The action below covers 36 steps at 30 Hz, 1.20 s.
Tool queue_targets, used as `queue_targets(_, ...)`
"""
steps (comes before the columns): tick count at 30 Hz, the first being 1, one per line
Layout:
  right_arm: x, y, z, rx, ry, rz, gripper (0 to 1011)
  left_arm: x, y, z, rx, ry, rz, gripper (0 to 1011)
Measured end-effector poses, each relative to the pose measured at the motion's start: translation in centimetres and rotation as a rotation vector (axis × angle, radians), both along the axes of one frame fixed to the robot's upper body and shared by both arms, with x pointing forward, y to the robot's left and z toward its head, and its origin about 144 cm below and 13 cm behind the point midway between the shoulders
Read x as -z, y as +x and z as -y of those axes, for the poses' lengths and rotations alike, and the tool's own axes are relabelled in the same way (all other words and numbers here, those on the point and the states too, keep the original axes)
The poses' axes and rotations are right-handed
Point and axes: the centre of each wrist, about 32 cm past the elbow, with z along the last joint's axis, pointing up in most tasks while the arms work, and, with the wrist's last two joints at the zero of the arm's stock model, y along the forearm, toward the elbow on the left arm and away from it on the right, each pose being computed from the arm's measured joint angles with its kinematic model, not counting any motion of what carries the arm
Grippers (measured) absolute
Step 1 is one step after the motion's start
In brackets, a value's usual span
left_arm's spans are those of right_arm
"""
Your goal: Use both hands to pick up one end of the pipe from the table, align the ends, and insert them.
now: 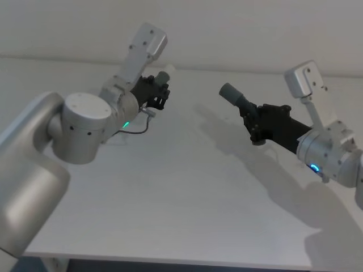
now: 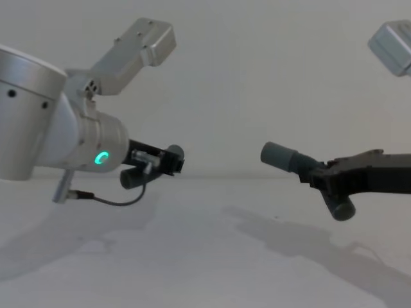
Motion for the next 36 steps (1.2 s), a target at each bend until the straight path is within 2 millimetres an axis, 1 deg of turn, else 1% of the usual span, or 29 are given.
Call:
queue_targets(2,-0.1,0.1,0.6,-0.029,-0.008,0.02,168,-0.1,0.0,-0.6,0.029,0.018,0.013,377)
queue_targets(3,-0.1,0.1,0.8,-0.038,-0.012,0.022,168,-0.1,0.0,-0.6,0.029,0.018,0.013,377)
queue_targets(5,-0.2,0.2,1.5,-0.082,-0.022,0.043,168,-0.2,-0.1,-1.6,0.069,0.043,0.03,377)
queue_targets(6,-0.2,0.2,1.5,-0.082,-0.022,0.043,168,-0.2,-0.1,-1.6,0.069,0.043,0.03,377)
queue_targets(8,-0.3,0.4,2.4,-0.129,-0.039,0.062,168,-0.2,-0.2,-2.7,0.109,0.067,0.046,377)
queue_targets(10,-0.3,0.4,2.6,-0.141,-0.043,0.066,168,-0.2,-0.3,-3.1,0.129,0.076,0.055,377)
queue_targets(12,-0.4,0.6,3.5,-0.185,-0.06,0.082,168,-0.2,-0.3,-3.9,0.162,0.09,0.068,377)
queue_targets(14,-0.4,0.7,4.0,-0.211,-0.07,0.091,168,-0.2,-0.4,-4.2,0.184,0.095,0.076,377)
queue_targets(20,-0.4,1.3,5.7,-0.311,-0.101,0.128,168,-0.2,-0.5,-6.1,0.284,0.12,0.114,377)
queue_targets(21,-0.4,1.4,6.1,-0.33,-0.11,0.136,168,-0.2,-0.5,-6.1,0.284,0.12,0.114,377)
queue_targets(28,-0.5,2.0,7.3,-0.395,-0.135,0.17,166,-0.3,-0.4,-7.7,0.406,0.133,0.157,377)
queue_targets(36,-0.6,2.2,8.0,-0.399,-0.159,0.203,166,-0.4,0.0,-8.8,0.527,0.135,0.193,377)
